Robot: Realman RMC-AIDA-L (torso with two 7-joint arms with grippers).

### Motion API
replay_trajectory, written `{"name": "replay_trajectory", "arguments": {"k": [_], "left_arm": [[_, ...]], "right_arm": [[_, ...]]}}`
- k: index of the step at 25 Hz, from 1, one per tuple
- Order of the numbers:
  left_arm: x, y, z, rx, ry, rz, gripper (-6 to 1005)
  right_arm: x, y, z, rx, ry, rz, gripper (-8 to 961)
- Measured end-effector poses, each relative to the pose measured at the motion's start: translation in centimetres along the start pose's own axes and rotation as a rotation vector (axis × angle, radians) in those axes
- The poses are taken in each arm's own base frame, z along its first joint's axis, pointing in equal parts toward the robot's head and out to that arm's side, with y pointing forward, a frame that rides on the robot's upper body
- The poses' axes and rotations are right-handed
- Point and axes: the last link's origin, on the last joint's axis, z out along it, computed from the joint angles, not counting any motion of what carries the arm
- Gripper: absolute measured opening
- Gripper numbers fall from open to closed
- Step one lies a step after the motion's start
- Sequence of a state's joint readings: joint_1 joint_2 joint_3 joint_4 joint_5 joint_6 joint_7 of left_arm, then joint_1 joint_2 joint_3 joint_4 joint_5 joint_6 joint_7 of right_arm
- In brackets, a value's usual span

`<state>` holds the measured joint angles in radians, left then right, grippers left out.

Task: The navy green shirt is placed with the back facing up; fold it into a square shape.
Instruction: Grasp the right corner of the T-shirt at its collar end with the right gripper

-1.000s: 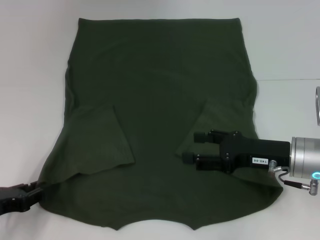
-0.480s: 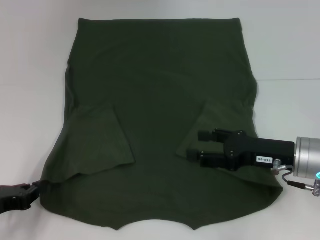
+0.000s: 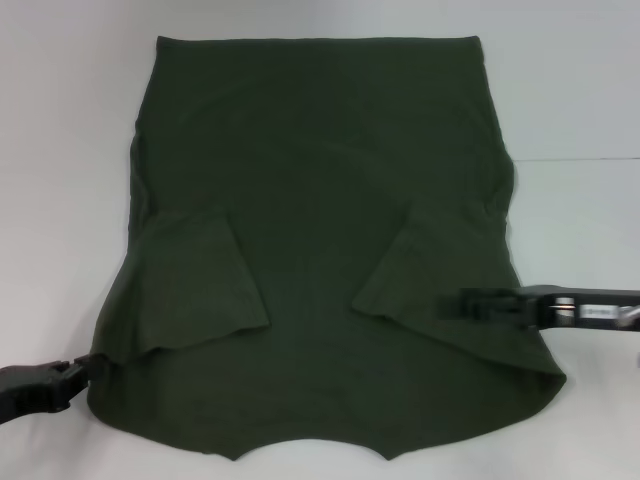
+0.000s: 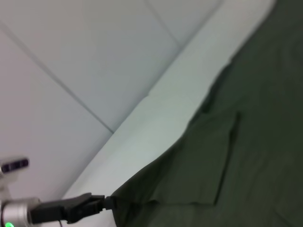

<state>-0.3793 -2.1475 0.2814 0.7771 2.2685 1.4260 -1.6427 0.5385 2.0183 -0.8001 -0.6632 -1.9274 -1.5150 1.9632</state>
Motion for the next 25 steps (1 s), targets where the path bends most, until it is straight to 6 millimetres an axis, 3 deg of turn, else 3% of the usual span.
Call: {"name": "replay_trajectory", "arguments": {"k": [7,12,16,25], "left_arm": [[0.1,0.1,0.1,-0.003,0.002,-0.001,27],[-0.2,0.1,0.0,-0.003,0.001,-0.006,27],[-0.3,0.2,0.0,-0.006,-0.002,-0.007,27],[-0.1,0.2,0.2,-0.012,-0.001,-0.002,26]], "right_arm": [[0.8,-1.4,-5.1,0.065,-0.011,0.254,867],[2.2,-2.5,-7.5,0.14,-0.001,0.349,867],[3.1,-3.3,-8.2,0.201,0.032,0.388,867],[4.0,-4.2,-7.7,0.275,0.069,0.4,867]]}}
